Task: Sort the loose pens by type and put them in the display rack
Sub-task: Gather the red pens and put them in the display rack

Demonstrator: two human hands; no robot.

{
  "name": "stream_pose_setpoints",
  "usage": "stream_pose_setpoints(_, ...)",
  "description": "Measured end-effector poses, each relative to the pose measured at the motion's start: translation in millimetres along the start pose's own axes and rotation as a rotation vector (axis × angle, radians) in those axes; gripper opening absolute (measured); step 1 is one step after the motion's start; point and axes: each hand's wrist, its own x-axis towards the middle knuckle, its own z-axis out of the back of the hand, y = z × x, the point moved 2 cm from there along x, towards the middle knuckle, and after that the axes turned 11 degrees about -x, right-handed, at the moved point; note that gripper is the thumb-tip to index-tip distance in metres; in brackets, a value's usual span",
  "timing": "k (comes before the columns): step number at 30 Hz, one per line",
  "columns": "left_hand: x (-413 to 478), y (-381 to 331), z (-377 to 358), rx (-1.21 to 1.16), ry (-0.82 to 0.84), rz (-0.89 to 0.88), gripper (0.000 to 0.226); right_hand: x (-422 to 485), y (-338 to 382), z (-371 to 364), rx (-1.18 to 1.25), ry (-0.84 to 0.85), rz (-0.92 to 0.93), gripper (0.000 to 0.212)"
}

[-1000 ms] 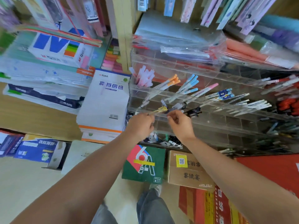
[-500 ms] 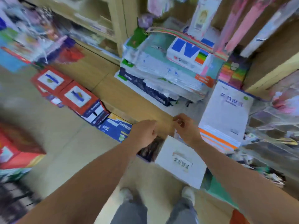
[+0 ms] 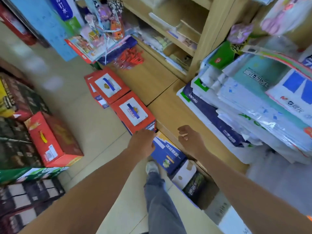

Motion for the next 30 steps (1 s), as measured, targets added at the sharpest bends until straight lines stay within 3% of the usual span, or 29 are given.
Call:
stream_pose_setpoints(7, 102, 92, 49, -0.024, 0.055, 0.104, 0.046, 130, 57, -17, -0.042, 0.120, -0.027, 0.034)
stream_pose_setpoints(17, 247, 219, 125, -0.098, 0.061, 0.073, 0.048, 285, 142, -65, -0.029, 0.149, -0.116, 0.038)
stream_pose_setpoints(23, 339, 307, 170, -0.055, 0.115, -0.029, 0.050, 381, 195, -102, 0.103, 0.070, -0.292, 0.032)
stream_pose_setpoints(30, 433, 367, 198, -0.090, 0.123, -0.075, 0.046, 473, 232, -136, 0.419, -0.028, -0.608, 0.022)
